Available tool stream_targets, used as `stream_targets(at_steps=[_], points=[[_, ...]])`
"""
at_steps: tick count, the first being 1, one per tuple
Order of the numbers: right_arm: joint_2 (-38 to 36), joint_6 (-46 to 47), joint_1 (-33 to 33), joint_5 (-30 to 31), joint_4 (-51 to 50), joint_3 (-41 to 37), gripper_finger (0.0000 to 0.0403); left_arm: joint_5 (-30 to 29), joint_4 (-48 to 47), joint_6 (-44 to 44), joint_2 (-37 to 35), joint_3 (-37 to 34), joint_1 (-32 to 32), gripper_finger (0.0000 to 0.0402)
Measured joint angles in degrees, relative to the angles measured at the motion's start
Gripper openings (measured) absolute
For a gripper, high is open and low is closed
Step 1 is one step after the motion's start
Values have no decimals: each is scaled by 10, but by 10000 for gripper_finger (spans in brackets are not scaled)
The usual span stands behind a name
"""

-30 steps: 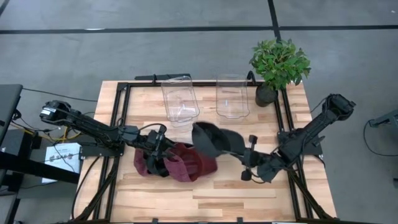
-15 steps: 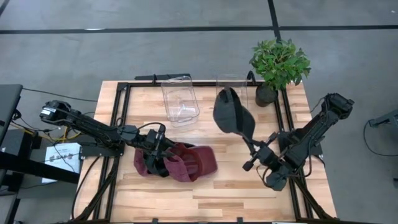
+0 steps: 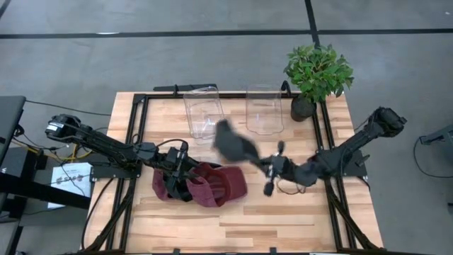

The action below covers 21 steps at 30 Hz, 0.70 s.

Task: Pick & Place hat
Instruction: Put the right black cap in the right transparent bin

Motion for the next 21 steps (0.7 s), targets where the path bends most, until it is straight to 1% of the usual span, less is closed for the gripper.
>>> stream_targets(at_steps=[1,2,5,8,9,11,12,13,14,15,16,17,21], points=[[-5,-40,0,-23,47,0,1,0,0,0,0,0,1,150],[-13,-75,0,-22,78,-1,1,0,1,0,0,0,3,150],[-40,-148,-4,28,140,-4,1,-1,2,0,0,0,5,150],[-57,-163,-29,39,161,-7,1,0,3,0,0,0,5,150],[-63,-164,-39,55,161,-7,1,0,4,0,0,0,5,150],[-69,-164,-64,116,156,-7,1,0,4,0,0,0,5,150],[-70,-157,-78,131,151,-7,1,0,4,0,0,0,5,150],[-70,-134,-94,110,149,-8,1,0,5,0,0,0,5,150],[-70,-107,-111,40,148,-8,1,0,5,0,0,0,5,150],[-70,-86,-127,-61,159,-8,1,0,5,0,0,0,5,150],[-69,-71,-140,-139,177,-8,1,0,5,0,0,0,5,150],[-65,-67,-150,-180,199,-8,1,0,5,0,0,0,5,150],[-59,-95,-163,-229,217,-8,1,0,6,0,0,0,5,150]])
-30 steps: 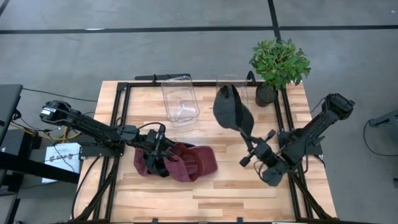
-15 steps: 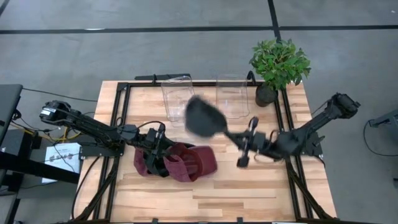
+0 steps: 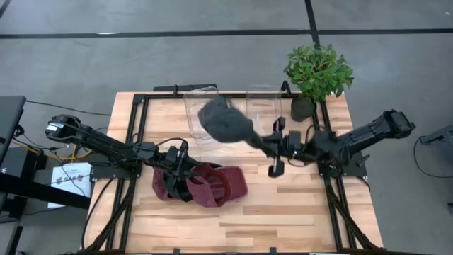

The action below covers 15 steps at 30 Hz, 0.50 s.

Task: Pick & Place hat
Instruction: Put the right black cap in the right transparent bin

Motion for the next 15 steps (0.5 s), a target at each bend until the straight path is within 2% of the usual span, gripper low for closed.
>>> stream_targets(at_steps=[4,6,10,11,13,14,15], points=[[2,-12,-12,-116,31,0,1,0,0,0,0,0,0,150],[1,-24,-10,-129,33,0,1,0,0,0,0,0,0,150],[-3,-60,-1,49,40,0,1,0,0,0,0,0,0,150],[-3,-46,-7,27,41,0,1,0,0,0,0,0,0,150],[-3,-8,-24,-123,49,0,1,0,1,0,0,0,0,150],[-3,8,-25,-178,56,0,1,0,2,0,0,0,0,150],[-3,11,-24,-199,60,0,1,-1,7,0,0,0,0,150]])
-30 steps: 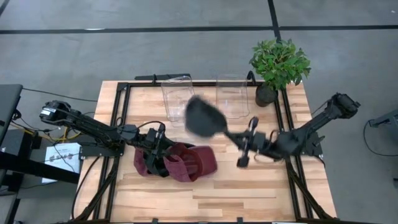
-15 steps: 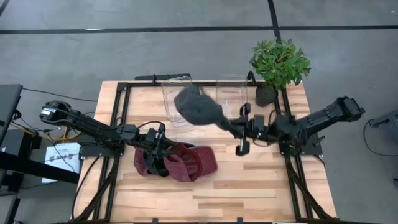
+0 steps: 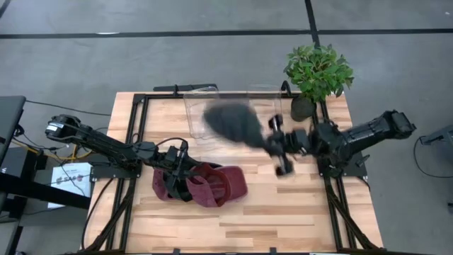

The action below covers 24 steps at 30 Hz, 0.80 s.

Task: Pick & Place hat
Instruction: Put the right black cap in the right transparent bin

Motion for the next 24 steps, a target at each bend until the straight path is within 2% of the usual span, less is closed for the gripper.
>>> stream_targets(at_steps=[7,10,14,17,19,24], points=[[0,-35,-2,18,3,0,1,-9,29,0,0,0,0,150],[0,-34,-12,6,-9,0,1,-6,30,5,-6,20,0,150],[0,-30,-15,9,-59,0,1,12,30,77,-24,61,-15,150],[0,-30,-4,11,-95,0,1,1,19,159,-43,86,-35,150],[0,-30,7,7,-106,0,1,-41,-11,226,-58,101,-50,150],[0,-38,40,10,-114,0,1,-236,-39,392,-80,117,-78,150]])
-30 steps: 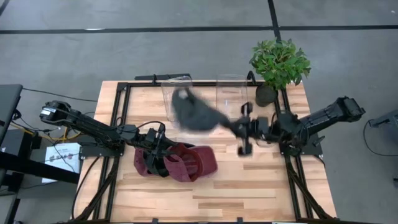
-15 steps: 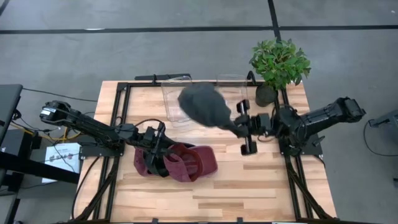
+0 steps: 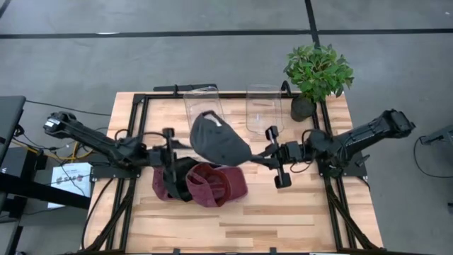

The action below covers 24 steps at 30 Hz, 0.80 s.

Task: Pick & Place hat
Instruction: Put the right black cap in the right transparent bin

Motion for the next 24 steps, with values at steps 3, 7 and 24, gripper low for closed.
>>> stream_targets(at_steps=[3,7,24], points=[[0,-7,18,16,-7,0,1,-59,1,66,-1,16,-1,150],[0,-11,32,46,-23,0,1,-79,5,136,0,52,5,150],[5,0,34,62,-26,0,1,-108,11,215,122,220,76,150]])
